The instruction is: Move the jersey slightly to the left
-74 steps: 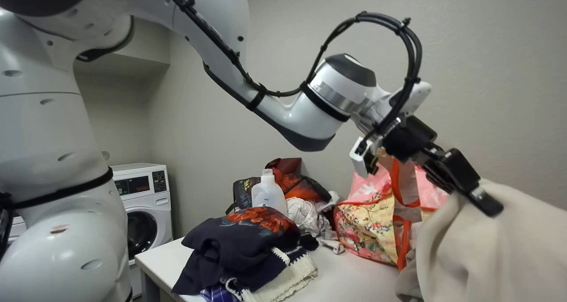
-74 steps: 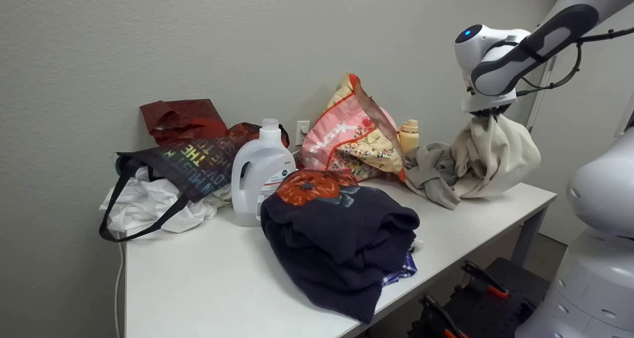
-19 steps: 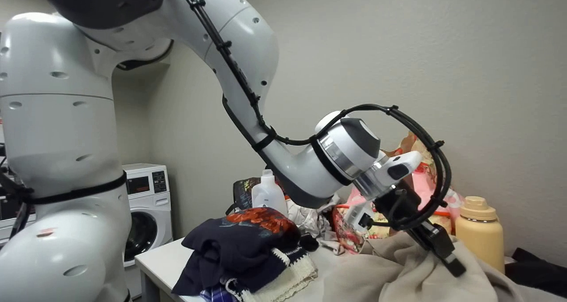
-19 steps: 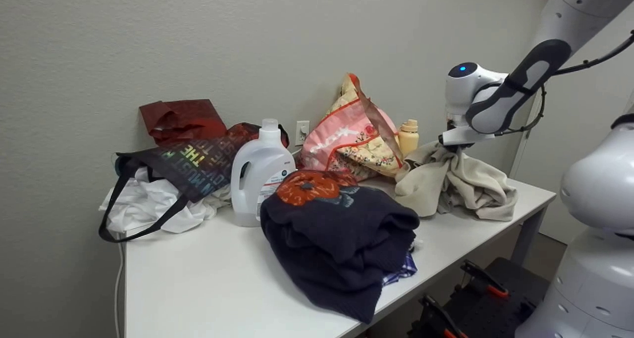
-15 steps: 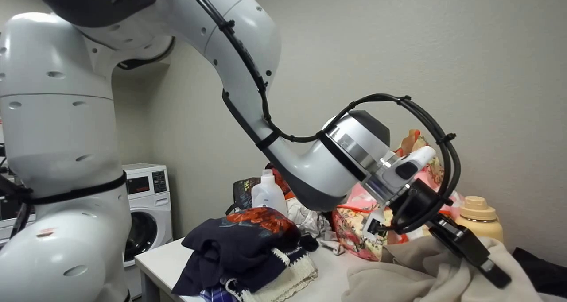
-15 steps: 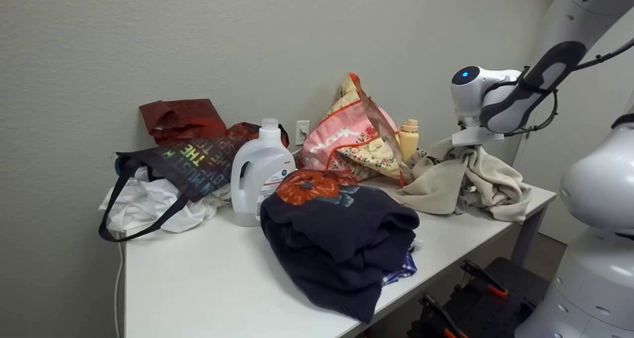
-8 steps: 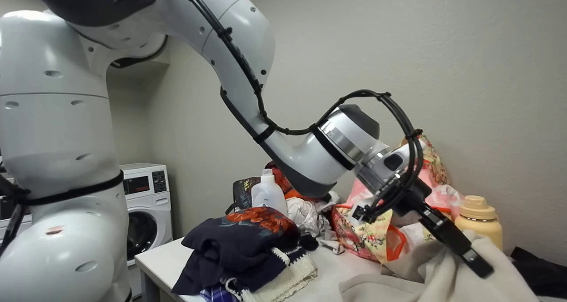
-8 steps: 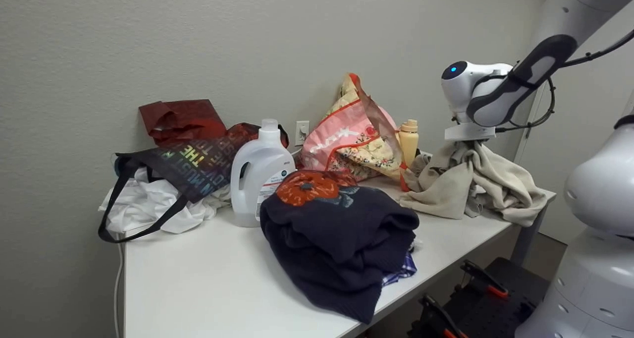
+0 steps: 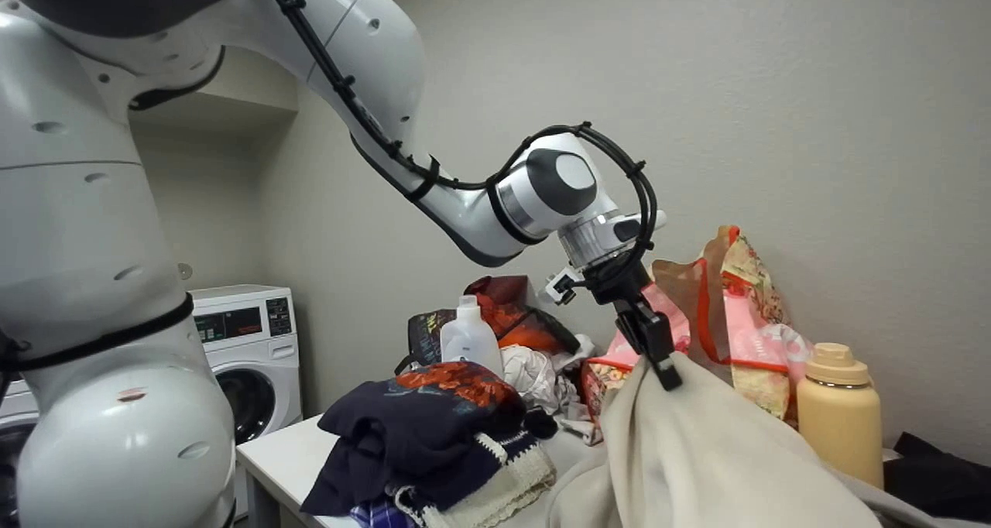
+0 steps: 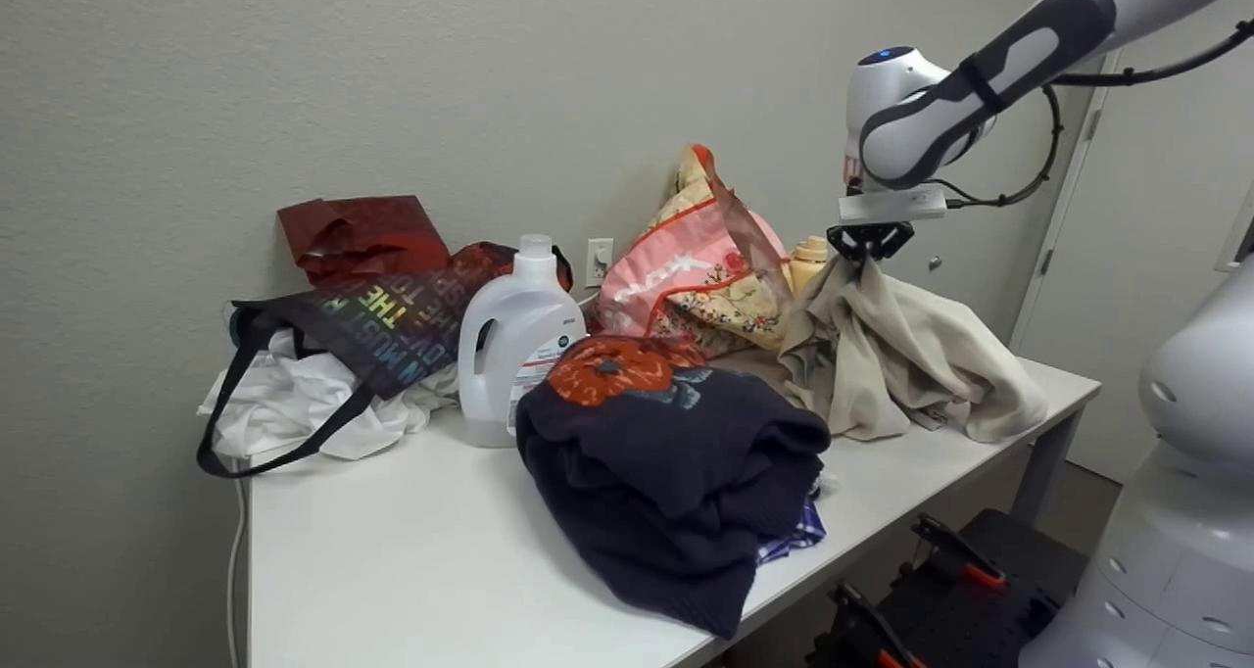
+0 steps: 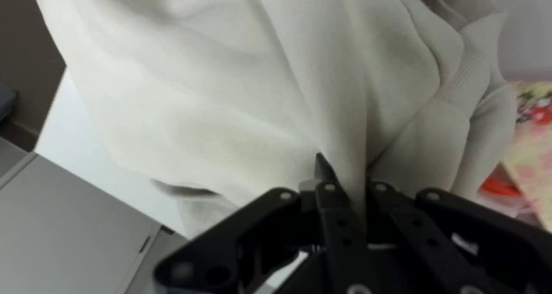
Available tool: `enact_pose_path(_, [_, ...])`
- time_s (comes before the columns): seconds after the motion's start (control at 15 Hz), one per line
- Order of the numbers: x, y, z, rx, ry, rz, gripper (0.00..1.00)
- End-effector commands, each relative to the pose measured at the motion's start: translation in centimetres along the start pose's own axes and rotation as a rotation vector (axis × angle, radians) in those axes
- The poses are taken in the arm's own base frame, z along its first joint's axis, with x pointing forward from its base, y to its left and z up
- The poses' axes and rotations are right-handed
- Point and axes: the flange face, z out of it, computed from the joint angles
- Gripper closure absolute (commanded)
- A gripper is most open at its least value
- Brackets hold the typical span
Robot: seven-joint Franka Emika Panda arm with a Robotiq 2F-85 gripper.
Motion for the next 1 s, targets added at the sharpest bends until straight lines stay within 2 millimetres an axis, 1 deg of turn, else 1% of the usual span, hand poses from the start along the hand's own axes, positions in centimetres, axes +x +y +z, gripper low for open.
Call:
enact_pose_path(0.0, [-1.0,-1.0,-2.9,0.119,-0.094,-0.138,0.98])
enact_pose_path(0.2, [-1.0,-1.3,-6.0,0.156,-0.067,-0.199,0.98])
enact_pose_path(0.4, [-0.7,-0.4,-11.1,0.164,0.039,-0.217,0.98])
enact_pose_path(0.6, [-0.6,0.9,-17.7,0.185,0.187,-0.206,0.98])
enact_pose_path(0.67, [-0.5,1.5,-20.3,0.208,0.254,-0.201,0.98])
enact_pose_path(0.8, [-0.4,2.2,-24.8,0.257,0.353,-0.176,0.98])
enact_pose_path(0.93, [0.0,2.9,-28.9,0.303,0.446,-0.133,0.98])
